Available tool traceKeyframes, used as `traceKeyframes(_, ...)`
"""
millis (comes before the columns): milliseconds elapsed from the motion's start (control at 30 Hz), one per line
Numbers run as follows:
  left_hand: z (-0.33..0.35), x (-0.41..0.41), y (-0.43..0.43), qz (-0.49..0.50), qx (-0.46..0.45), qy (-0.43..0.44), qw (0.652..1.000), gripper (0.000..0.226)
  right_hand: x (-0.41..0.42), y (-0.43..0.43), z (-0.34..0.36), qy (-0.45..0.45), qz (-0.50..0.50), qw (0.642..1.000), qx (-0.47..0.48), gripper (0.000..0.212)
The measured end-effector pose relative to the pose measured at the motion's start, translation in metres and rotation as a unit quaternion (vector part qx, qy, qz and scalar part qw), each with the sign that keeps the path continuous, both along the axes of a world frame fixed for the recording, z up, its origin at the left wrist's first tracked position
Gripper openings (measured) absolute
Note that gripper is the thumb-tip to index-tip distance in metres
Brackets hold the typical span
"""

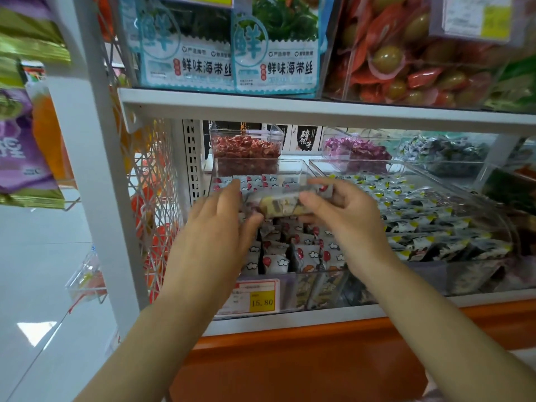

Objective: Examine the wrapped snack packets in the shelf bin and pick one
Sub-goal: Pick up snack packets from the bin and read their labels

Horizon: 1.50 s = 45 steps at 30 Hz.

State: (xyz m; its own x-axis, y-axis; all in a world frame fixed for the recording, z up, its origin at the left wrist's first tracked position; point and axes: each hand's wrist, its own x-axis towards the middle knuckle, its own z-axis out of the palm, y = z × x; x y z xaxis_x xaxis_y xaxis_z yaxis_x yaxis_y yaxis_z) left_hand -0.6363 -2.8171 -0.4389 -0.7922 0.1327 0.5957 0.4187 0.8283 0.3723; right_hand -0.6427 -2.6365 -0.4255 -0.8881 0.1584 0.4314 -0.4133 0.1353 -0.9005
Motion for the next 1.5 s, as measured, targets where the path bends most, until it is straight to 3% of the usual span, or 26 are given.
traceKeyframes(100,0.002,-0.014,-0.005,0.07,-0.21,-0.017,0.975,0.062,-0.029,0.001,0.01,0.014,-0.082,0.995,0.062,0.016)
traceKeyframes(167,-0.003,-0.023,-0.008,0.079,-0.251,-0.056,0.963,0.061,-0.049,-0.005,0.013,0.014,-0.088,0.986,0.14,0.018)
traceKeyframes(367,-0.004,-0.025,-0.01,0.053,-0.255,-0.071,0.963,0.067,-0.089,-0.036,0.015,0.063,-0.062,0.897,0.433,0.028)
traceKeyframes(533,-0.004,-0.023,-0.011,0.044,-0.247,-0.07,0.966,0.071,-0.105,-0.051,0.006,0.026,0.005,0.847,0.53,0.029)
traceKeyframes(667,-0.006,-0.025,-0.016,0.022,-0.207,-0.089,0.974,0.065,-0.111,-0.053,0.006,-0.03,0.062,0.774,0.63,0.03)
traceKeyframes(733,-0.007,-0.026,-0.018,0.013,-0.197,-0.1,0.975,0.064,-0.116,-0.05,0.011,-0.057,0.091,0.792,0.601,0.026)
traceKeyframes(833,-0.007,-0.026,-0.02,0.0,-0.183,-0.109,0.977,0.064,-0.123,-0.044,0.017,-0.07,0.081,0.872,0.477,0.017)
traceKeyframes(900,-0.007,-0.026,-0.021,-0.008,-0.172,-0.115,0.978,0.064,-0.131,-0.041,0.015,-0.04,0.04,0.897,0.437,0.016)
traceKeyframes(1000,-0.007,-0.026,-0.021,-0.017,-0.162,-0.117,0.98,0.063,-0.142,-0.043,0.011,-0.03,0.019,0.871,0.491,0.008)
traceKeyframes(1100,-0.008,-0.026,-0.021,-0.024,-0.15,-0.115,0.982,0.061,-0.152,-0.05,0.006,-0.044,0.018,0.809,0.585,0.012)
traceKeyframes(1167,-0.008,-0.026,-0.02,-0.031,-0.137,-0.114,0.984,0.061,-0.151,-0.055,0.007,-0.033,0.019,0.804,0.594,0.007)
traceKeyframes(1333,-0.009,-0.021,-0.022,-0.044,-0.08,-0.055,0.994,0.05,-0.127,-0.049,0.021,0.007,0.032,0.905,0.423,0.016)
traceKeyframes(1500,-0.004,-0.005,-0.02,-0.03,0.024,0.034,0.999,0.044,-0.081,-0.03,0.029,0.082,-0.071,0.961,0.254,0.023)
